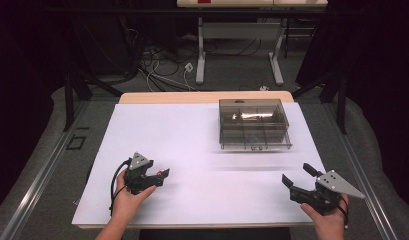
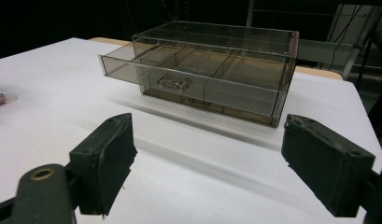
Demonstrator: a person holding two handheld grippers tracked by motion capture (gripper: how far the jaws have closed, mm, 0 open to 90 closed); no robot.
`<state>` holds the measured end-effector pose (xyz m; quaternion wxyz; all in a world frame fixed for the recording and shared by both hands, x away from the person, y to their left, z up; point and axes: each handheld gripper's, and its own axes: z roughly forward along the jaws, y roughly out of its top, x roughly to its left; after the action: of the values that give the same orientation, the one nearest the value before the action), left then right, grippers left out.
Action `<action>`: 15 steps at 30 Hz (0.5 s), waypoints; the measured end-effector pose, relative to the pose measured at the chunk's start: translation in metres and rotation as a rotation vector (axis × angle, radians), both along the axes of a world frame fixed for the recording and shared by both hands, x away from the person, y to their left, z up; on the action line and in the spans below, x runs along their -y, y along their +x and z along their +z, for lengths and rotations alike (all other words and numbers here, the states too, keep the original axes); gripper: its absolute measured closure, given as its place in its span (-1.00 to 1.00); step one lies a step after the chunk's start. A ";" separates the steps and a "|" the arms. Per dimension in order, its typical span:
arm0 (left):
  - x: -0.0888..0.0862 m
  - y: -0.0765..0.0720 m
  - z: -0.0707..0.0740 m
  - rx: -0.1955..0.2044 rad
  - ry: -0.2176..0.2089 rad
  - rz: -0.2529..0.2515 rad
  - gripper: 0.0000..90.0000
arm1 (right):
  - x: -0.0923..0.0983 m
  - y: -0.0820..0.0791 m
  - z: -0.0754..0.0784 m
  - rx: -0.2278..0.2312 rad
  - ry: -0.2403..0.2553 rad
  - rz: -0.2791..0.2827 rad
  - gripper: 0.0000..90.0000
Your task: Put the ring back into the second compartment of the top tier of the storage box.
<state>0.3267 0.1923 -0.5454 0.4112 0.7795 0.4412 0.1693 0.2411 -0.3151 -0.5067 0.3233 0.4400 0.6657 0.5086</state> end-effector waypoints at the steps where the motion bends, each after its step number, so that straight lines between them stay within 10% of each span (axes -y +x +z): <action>1: 0.001 0.000 -0.001 -0.005 0.001 0.002 -0.37 | 0.000 0.000 0.000 0.000 -0.003 0.000 -0.64; 15: -0.001 0.004 -0.005 -0.067 -0.009 0.010 -0.24 | 0.000 0.000 0.000 -0.011 0.005 0.013 -0.64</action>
<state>0.3304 0.1937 -0.5501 0.3990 0.7806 0.4594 0.1432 0.2414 -0.3148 -0.5067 0.3152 0.4393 0.6690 0.5100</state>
